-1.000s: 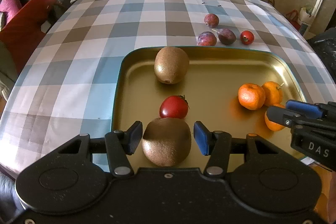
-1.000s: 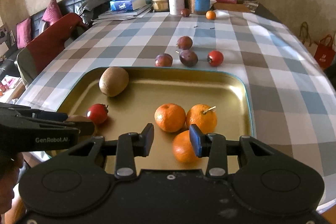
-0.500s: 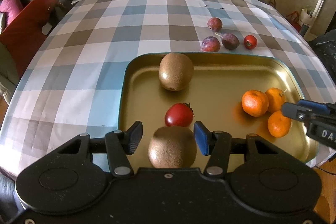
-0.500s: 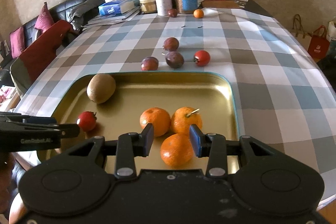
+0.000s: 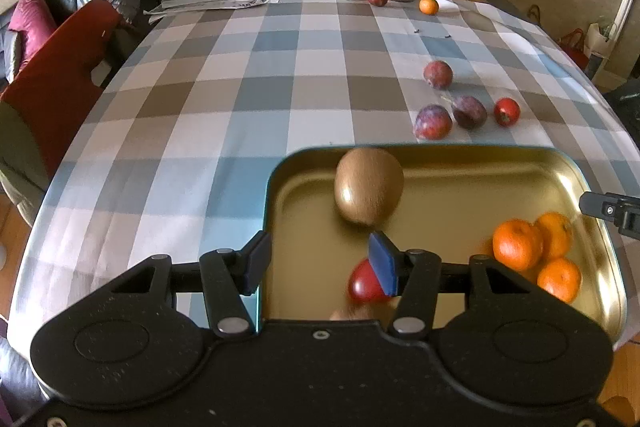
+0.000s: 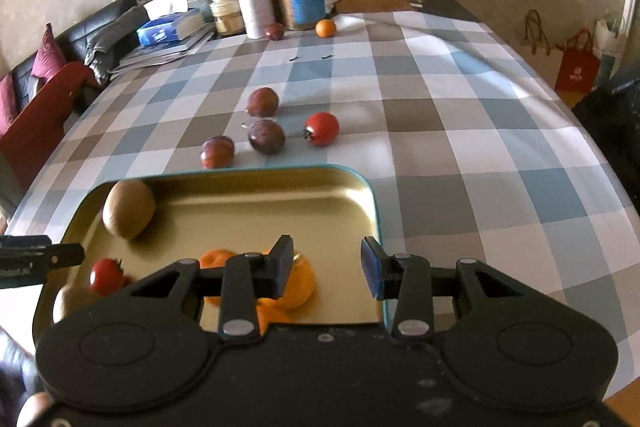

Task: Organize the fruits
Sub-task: 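Open left gripper off the kiwi while both grippers move toward the plums and tomato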

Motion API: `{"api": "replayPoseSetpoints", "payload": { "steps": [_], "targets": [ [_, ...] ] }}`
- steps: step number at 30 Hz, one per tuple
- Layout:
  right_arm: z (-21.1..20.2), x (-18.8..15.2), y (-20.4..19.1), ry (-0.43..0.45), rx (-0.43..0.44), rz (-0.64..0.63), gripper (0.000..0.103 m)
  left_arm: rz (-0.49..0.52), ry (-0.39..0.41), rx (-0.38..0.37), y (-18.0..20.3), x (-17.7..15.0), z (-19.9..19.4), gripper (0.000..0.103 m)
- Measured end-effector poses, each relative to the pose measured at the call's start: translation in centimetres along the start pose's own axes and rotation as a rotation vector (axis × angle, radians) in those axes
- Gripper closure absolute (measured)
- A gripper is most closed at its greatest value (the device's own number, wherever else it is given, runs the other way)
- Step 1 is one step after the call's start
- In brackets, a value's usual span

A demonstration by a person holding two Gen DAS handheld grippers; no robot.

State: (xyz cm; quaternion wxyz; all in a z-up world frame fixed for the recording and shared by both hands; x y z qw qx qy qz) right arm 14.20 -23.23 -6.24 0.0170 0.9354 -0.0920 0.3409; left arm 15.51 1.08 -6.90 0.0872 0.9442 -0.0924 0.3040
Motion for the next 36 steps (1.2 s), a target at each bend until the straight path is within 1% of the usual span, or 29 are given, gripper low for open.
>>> {"api": "replayPoseSetpoints", "payload": {
  "steps": [5, 10, 15, 18, 26, 29, 31, 34, 36],
  "targets": [
    [1.7, 2.2, 0.3, -0.018, -0.017, 0.020, 0.062, -0.006, 0.000, 0.000, -0.2, 1.8, 0.8, 0.044],
    [3.4, 4.6, 0.7, -0.006, -0.048, 0.038, 0.062, -0.012, 0.020, 0.026, -0.3, 4.1, 1.7, 0.044],
    [5.4, 6.4, 1.1, -0.001, -0.086, 0.058, 0.062, -0.015, 0.024, 0.023, 0.3, 5.7, 3.1, 0.044],
    [6.8, 6.7, 1.5, -0.002, -0.108, 0.073, 0.062, -0.014, 0.018, -0.004, 1.2, 6.3, 4.1, 0.044],
    [9.7, 6.6, 2.3, 0.018, -0.210, 0.102, 0.062, 0.010, 0.014, -0.065, 4.1, 7.1, 5.7, 0.044],
    [10.5, 6.3, 2.3, 0.004, -0.206, 0.119, 0.062, 0.024, 0.013, -0.080, 5.0, 7.4, 6.3, 0.044],
    [10.6, 6.2, 2.3, -0.003, -0.181, 0.139, 0.062, 0.026, 0.008, -0.085, 5.5, 7.5, 6.8, 0.044],
    [11.0, 5.9, 2.2, -0.019, -0.193, 0.145, 0.062, 0.021, -0.005, -0.100, 6.2, 7.7, 7.6, 0.044],
    [11.2, 5.9, 2.1, -0.025, -0.183, 0.151, 0.062, 0.017, -0.010, -0.107, 6.5, 7.8, 8.1, 0.044]
  ]
}}
Point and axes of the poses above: each gripper's, at about its wrist camera, not at the fingertips, and z roughly the way its jaws point, y to its right, x to its top, the point moved 9 cm from there along z, roughly the way its jaws point, and after that the axes turned 7 degrees about -x, right-handed, at the moved point
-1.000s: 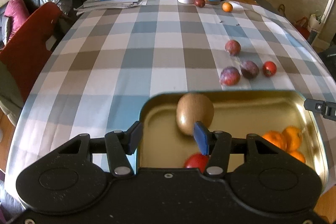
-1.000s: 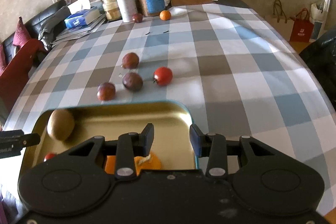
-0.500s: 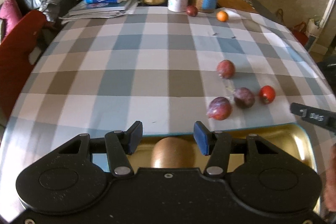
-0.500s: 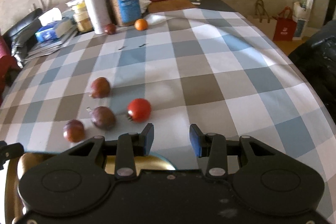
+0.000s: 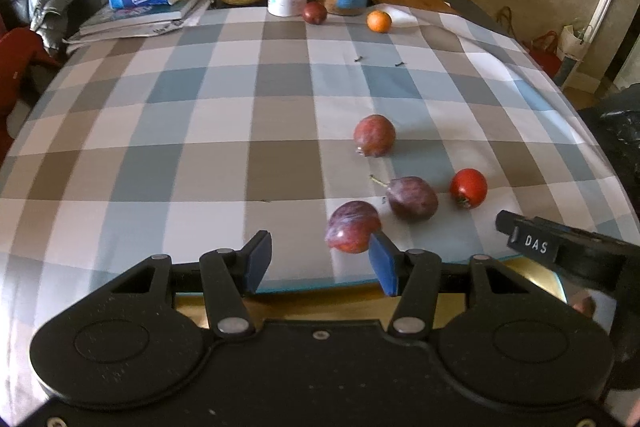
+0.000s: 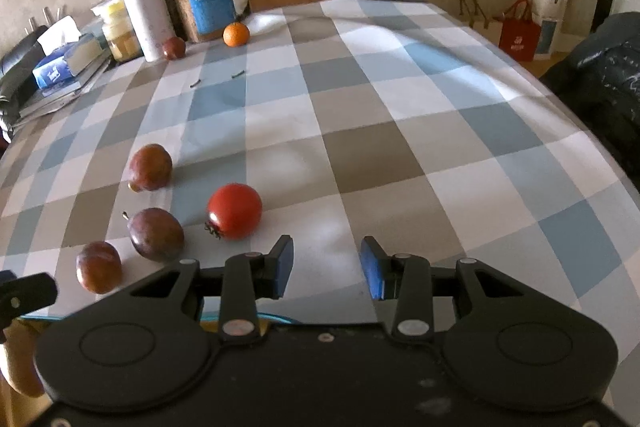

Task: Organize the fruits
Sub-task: 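Open left gripper off the kiwi while both grippers move toward the plums and tomato, then bring left gripper around a dark red plum while right gripper approaches the red tomato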

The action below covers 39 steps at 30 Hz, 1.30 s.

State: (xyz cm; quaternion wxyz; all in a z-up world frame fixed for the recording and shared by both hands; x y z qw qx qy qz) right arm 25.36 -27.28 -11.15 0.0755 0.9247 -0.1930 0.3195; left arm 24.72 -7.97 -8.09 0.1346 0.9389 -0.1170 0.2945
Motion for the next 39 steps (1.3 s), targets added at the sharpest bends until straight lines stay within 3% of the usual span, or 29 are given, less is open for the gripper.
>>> {"api": "replayPoseSetpoints", "payload": {
  "steps": [8, 14, 25, 30, 39],
  "targets": [
    [0.1, 0.0, -0.1, 0.000, -0.004, 0.003, 0.062, -0.022, -0.025, 0.006, 0.5, 0.1, 2.3, 0.044],
    [0.1, 0.0, -0.1, 0.001, -0.004, 0.004, 0.062, -0.032, -0.034, 0.004, 0.6, 0.2, 3.6, 0.038],
    [0.1, 0.0, -0.2, 0.005, -0.007, 0.004, 0.062, -0.047, 0.024, 0.139, -1.3, 0.5, 4.9, 0.039],
    [0.2, 0.0, -0.3, 0.008, -0.011, -0.005, 0.062, -0.055, 0.041, 0.155, -1.9, 0.4, 4.7, 0.039],
    [0.2, 0.0, -0.3, 0.010, -0.014, -0.009, 0.062, -0.163, 0.068, 0.189, -4.7, 0.8, 4.2, 0.040]
  ]
}}
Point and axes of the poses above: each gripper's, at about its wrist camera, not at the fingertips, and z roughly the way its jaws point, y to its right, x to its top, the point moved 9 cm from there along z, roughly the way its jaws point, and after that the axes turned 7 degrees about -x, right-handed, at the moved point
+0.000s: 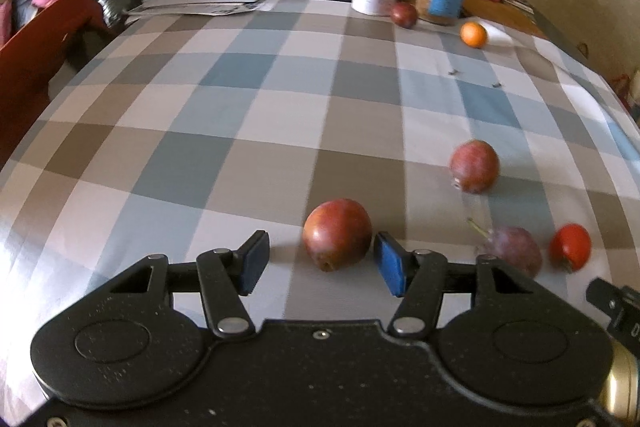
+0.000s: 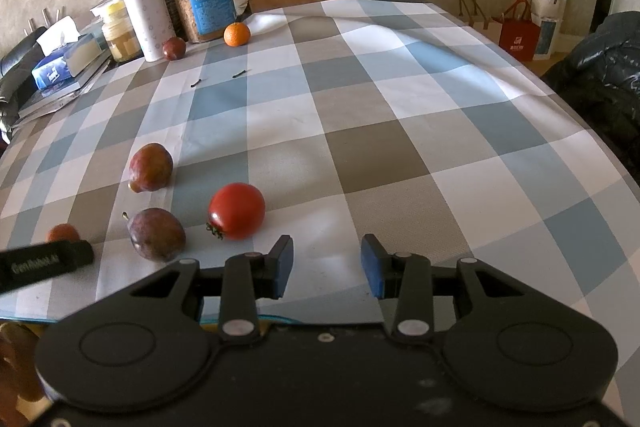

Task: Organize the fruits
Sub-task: 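Bring left gripper around a dark red plum while right gripper approaches the red tomato, then close right gripper on the red tomato while left gripper stays around the plum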

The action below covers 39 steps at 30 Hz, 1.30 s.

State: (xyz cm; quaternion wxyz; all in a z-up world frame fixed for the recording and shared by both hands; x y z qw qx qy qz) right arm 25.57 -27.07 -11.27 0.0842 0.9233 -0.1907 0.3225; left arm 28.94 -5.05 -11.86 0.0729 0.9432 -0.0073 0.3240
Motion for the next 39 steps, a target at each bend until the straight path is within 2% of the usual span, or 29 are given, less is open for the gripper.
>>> {"api": "replayPoseSetpoints", "payload": {
  "steps": [8, 14, 27, 34, 39],
  "targets": [
    [0.0, 0.0, -0.2, 0.001, -0.011, -0.015, 0.062, -0.040, 0.014, 0.017, -0.9, 0.3, 0.1, 0.040],
    [-0.2, 0.0, -0.4, -0.024, -0.004, -0.044, 0.062, -0.003, 0.014, 0.044, -0.5, 0.1, 0.2, 0.040],
    [-2.4, 4.2, -2.2, -0.037, 0.113, 0.007, 0.062, -0.001, 0.014, 0.043, -0.5, 0.1, 0.1, 0.040],
    [0.0, 4.1, -3.7, -0.071, 0.052, 0.022, 0.062, -0.002, 0.014, 0.043, -0.5, 0.1, 0.2, 0.040],
    [0.3, 4.1, -4.2, -0.060, 0.061, 0.047, 0.062, -0.004, 0.014, 0.040, -0.4, 0.1, 0.2, 0.040]
  ]
}}
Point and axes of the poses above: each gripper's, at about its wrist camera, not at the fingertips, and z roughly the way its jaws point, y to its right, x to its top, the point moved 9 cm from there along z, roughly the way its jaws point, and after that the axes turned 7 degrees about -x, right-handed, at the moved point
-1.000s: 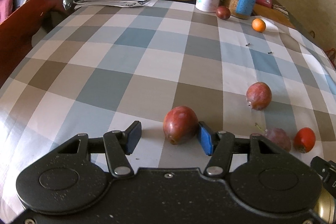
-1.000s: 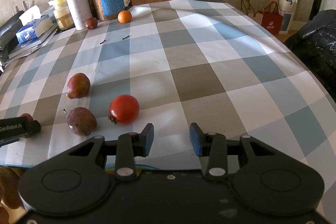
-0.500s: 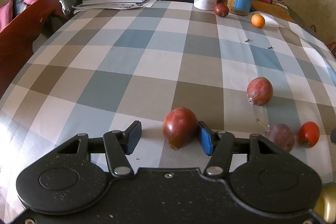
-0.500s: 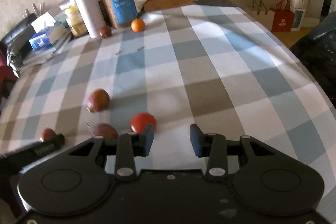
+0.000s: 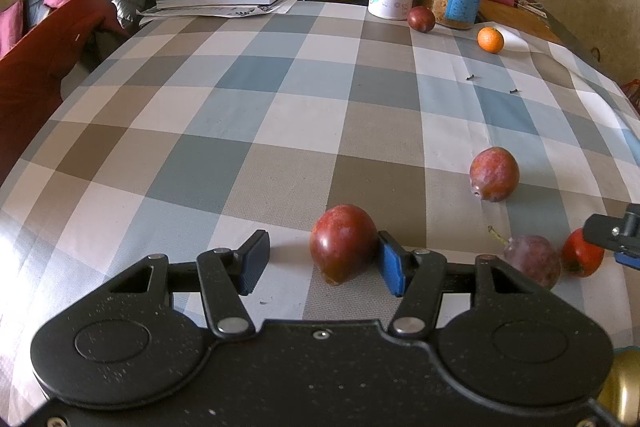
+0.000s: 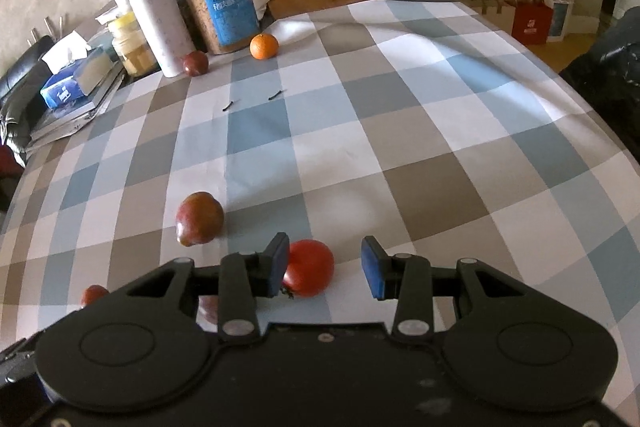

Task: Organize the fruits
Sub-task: 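Close right gripper on the red tomato while left gripper stays around the plum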

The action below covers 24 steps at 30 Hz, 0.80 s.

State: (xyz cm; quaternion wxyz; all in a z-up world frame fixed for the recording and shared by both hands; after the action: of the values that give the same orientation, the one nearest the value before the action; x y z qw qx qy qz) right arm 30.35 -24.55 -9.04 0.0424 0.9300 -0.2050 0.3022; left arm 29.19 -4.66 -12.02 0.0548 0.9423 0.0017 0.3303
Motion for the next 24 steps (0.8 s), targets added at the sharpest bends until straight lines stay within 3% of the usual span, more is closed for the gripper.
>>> {"api": "replayPoseSetpoints", "payload": {
  "steps": [9, 24],
  "targets": [
    [0.6, -0.7, -1.8, -0.001, 0.031, -0.046, 0.062, 0.001, 0.000, 0.001, 0.0, 0.0, 0.0, 0.040],
    [0.5, -1.7, -3.1, 0.077, -0.028, -0.167, 0.070, -0.003, 0.009, -0.017, -0.1, 0.1, -0.4, 0.041]
  ]
}}
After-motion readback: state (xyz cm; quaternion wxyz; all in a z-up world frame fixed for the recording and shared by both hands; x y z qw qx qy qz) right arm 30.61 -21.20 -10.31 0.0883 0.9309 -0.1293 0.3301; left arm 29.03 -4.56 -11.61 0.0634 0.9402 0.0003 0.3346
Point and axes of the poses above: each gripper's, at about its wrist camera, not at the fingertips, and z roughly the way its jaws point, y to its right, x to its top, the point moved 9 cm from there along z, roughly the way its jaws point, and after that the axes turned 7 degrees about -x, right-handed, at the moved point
